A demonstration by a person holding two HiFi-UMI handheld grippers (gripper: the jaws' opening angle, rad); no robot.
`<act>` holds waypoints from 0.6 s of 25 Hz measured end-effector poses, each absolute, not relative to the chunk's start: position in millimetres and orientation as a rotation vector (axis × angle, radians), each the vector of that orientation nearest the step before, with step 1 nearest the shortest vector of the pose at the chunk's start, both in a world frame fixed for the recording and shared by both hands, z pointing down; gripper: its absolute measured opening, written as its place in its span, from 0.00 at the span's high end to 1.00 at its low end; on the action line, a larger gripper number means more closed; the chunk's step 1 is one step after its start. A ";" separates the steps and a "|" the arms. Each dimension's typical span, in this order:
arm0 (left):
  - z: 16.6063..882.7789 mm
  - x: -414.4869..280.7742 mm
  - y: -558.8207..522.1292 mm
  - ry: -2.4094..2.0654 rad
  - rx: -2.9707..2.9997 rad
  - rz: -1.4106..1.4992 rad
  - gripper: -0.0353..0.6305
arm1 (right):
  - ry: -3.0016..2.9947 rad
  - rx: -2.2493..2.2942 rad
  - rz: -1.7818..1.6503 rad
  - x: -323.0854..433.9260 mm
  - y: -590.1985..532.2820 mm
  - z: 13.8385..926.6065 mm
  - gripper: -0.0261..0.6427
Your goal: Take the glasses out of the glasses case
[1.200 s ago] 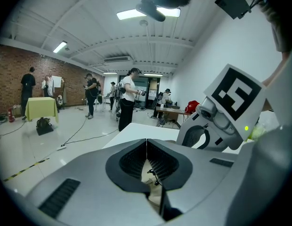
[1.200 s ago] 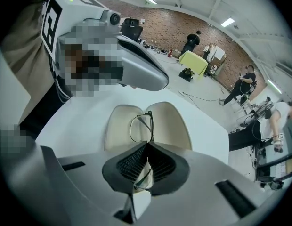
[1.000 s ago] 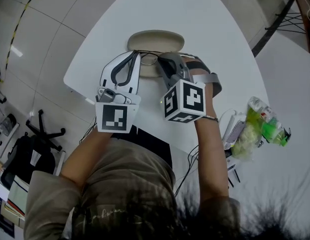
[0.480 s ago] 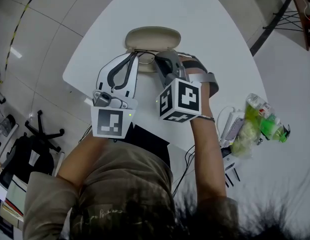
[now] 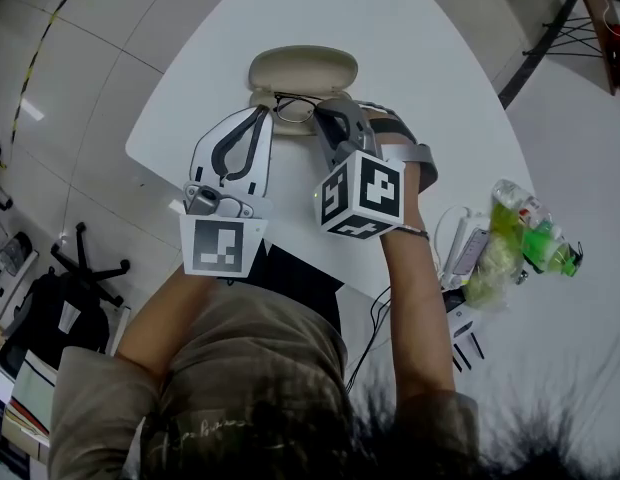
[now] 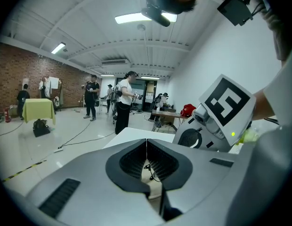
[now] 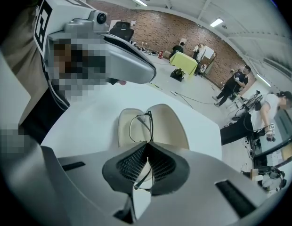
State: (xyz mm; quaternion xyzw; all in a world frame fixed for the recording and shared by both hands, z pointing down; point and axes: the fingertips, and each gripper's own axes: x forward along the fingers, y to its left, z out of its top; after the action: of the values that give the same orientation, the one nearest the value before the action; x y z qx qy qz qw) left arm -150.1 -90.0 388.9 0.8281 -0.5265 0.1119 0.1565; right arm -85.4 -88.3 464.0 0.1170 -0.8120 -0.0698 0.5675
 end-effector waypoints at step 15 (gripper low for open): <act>385.6 -141.5 -94.3 -1.501 2.382 0.307 0.93 | -1.898 0.282 -0.139 -72.4 -94.3 461.4 0.93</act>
State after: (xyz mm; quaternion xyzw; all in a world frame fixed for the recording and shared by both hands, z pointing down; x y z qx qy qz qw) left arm -141.5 -94.3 385.6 0.8310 -0.5237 0.1072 0.1540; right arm -72.4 -94.3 461.4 0.1201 -0.8094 -0.0591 0.5718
